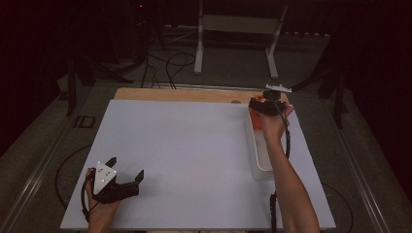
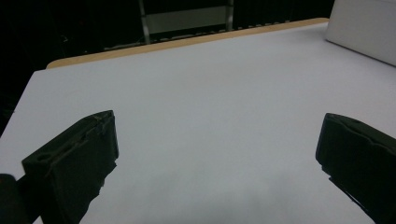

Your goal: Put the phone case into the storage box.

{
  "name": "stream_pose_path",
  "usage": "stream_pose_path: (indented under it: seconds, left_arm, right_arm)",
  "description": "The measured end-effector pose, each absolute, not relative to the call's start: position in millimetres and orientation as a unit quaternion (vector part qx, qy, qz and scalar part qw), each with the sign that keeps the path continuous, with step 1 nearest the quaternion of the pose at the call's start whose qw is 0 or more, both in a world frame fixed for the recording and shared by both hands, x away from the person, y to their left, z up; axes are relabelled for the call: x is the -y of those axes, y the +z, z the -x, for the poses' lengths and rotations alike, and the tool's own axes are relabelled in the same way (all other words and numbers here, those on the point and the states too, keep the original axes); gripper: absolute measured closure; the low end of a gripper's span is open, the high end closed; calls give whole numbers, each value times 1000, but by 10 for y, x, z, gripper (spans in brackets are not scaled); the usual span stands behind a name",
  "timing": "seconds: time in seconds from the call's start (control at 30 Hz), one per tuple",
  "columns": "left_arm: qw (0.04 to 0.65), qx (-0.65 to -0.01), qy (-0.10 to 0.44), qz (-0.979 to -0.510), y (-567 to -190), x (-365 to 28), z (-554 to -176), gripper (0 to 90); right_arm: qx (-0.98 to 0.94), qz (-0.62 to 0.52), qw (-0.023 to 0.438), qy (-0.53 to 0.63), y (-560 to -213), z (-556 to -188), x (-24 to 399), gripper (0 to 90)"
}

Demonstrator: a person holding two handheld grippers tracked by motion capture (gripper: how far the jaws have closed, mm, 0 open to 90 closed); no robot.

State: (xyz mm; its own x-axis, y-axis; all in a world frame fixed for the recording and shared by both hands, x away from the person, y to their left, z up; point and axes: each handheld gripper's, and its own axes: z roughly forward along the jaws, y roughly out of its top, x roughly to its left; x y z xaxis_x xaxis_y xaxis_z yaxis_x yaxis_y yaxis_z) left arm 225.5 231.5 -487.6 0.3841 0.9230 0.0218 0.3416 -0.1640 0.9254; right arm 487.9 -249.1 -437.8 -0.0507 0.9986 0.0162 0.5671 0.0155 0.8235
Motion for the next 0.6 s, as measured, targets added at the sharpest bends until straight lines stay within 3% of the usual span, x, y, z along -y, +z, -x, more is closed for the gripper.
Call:
stream_pose_path:
  seconds: [0.47, 0.6]
  left_arm:
    - [459, -456, 317, -693, -4875, -2317, -2252, 1]
    - [459, -456, 317, -694, -4875, -2315, -2252, 1]
  right_arm:
    - [-635, -615, 317, 345, -4388, -4884, 2493, 149]
    - [-627, -622, 310, 352, -4395, -4892, 2503, 84]
